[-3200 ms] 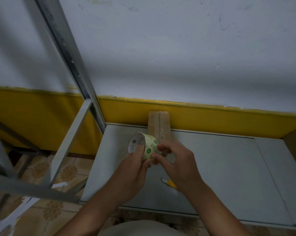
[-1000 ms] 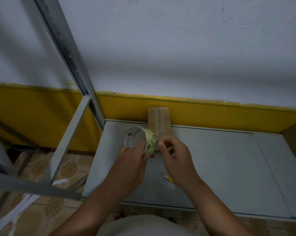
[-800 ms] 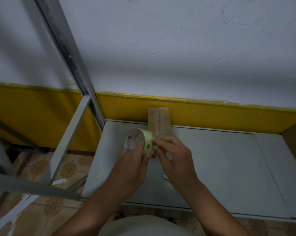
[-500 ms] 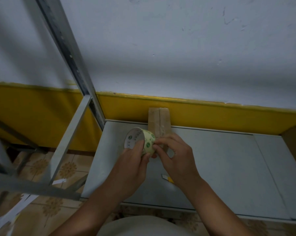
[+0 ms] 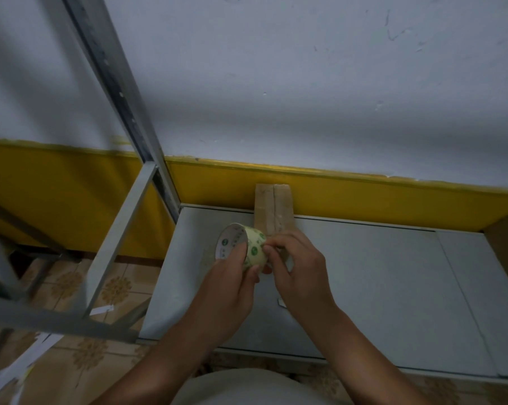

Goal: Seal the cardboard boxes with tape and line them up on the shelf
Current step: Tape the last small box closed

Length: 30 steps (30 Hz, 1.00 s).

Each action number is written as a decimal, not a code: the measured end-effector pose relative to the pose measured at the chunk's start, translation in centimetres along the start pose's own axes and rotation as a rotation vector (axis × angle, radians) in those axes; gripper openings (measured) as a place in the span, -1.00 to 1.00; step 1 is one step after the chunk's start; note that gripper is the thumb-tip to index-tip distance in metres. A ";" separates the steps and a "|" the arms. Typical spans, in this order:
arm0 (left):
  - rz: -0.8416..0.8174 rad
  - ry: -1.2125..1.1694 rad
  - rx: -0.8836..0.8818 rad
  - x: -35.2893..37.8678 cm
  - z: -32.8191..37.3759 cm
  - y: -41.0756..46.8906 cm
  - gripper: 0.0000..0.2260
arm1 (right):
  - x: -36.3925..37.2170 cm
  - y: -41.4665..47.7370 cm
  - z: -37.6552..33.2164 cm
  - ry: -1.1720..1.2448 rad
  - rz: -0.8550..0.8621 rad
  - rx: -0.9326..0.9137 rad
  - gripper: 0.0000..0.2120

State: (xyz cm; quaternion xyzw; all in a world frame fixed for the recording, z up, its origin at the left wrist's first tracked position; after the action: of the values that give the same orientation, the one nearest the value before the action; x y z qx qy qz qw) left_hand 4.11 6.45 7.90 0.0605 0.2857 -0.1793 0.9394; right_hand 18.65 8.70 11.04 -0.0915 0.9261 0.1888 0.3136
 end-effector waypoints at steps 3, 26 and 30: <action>0.009 -0.025 -0.007 0.1 0.0 0.1 -0.83 | 0.3 0.0 0.0 0.001 -0.005 0.006 -0.95; -0.013 0.056 -0.027 -0.4 -0.9 1.3 -0.65 | 0.0 0.9 -0.7 -0.054 0.007 -0.105 -0.91; -0.023 0.056 0.002 -0.2 -0.3 1.2 -0.74 | -0.4 1.2 -0.4 -0.046 0.009 -0.072 -0.92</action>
State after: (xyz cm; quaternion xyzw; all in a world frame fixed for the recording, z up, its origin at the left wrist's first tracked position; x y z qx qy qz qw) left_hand 4.23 7.73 7.75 0.0633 0.3124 -0.1886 0.9289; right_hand 18.38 9.63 11.89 -0.0943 0.9117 0.2252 0.3303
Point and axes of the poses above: each hand's wrist, its own y-axis towards the middle knuckle, its own x-axis out of the palm, z = x × y, the point moved 8 cm from there along y, towards the middle knuckle, and after that the axes turned 14 degrees about -z, right-handed, at the moved point
